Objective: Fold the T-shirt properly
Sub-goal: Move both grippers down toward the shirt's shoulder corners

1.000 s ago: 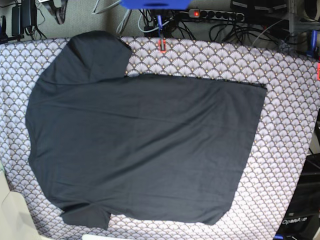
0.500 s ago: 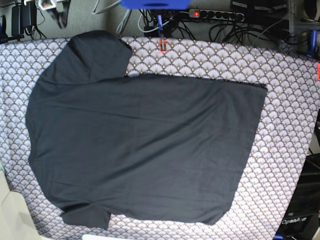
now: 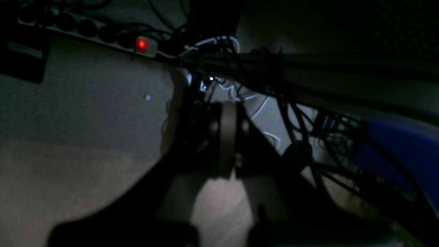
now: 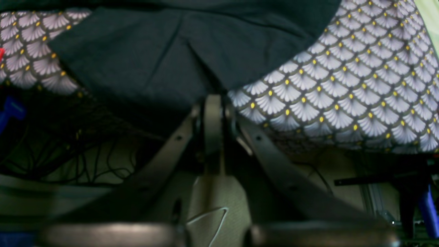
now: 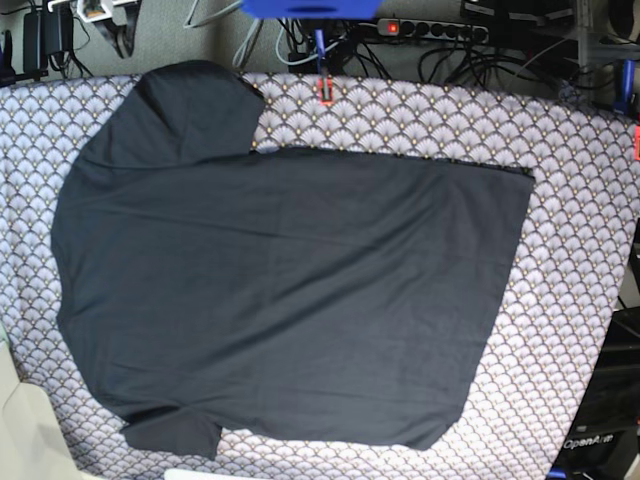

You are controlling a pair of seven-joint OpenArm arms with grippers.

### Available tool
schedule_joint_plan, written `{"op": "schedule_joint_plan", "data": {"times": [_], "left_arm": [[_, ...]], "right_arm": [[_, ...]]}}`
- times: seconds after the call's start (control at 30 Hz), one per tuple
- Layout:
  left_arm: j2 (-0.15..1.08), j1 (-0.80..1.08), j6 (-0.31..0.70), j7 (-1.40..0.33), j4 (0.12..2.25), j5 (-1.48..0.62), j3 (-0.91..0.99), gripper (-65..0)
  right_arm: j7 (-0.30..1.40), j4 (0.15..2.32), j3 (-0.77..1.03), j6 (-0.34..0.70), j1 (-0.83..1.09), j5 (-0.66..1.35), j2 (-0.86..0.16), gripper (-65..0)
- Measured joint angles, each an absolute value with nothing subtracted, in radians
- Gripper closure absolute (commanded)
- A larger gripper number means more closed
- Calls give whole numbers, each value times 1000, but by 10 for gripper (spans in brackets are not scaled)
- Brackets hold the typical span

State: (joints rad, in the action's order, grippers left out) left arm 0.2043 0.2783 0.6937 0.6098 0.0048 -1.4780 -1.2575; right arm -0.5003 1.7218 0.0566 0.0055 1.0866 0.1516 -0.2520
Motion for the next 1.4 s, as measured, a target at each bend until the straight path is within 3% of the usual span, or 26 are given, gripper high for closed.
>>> {"op": "schedule_joint_plan", "data": {"times": [0.27, 0.37, 0.6, 0.83, 1.17, 1.33, 1.4], "left_arm": [[356, 278, 672, 603, 1, -1426, -1261, 0], [378, 271, 493, 515, 2, -1319, -1261, 0], [379, 205, 207, 363, 3, -1207, -1264, 0], [299, 139, -92, 236, 2, -1063, -1264, 0], [244, 101, -116, 249, 6, -991, -1262, 0], [252, 157, -116, 472, 4, -988, -1264, 0], [255, 196, -40, 584, 4, -990, -1264, 0]], "right_arm": [[-501, 1722, 57, 6, 1089, 151, -252, 0], [-501, 1722, 57, 6, 1089, 150, -251, 0], [-499, 1721, 80, 6, 1084, 154, -250, 0], [-459, 1720, 81, 6, 1075, 154, -249, 0], [-411, 1716, 83, 6, 1047, 154, -249, 0], [-406, 1717, 82, 6, 1042, 154, -249, 0], [-407, 1717, 82, 6, 1042, 154, -249, 0]]}}
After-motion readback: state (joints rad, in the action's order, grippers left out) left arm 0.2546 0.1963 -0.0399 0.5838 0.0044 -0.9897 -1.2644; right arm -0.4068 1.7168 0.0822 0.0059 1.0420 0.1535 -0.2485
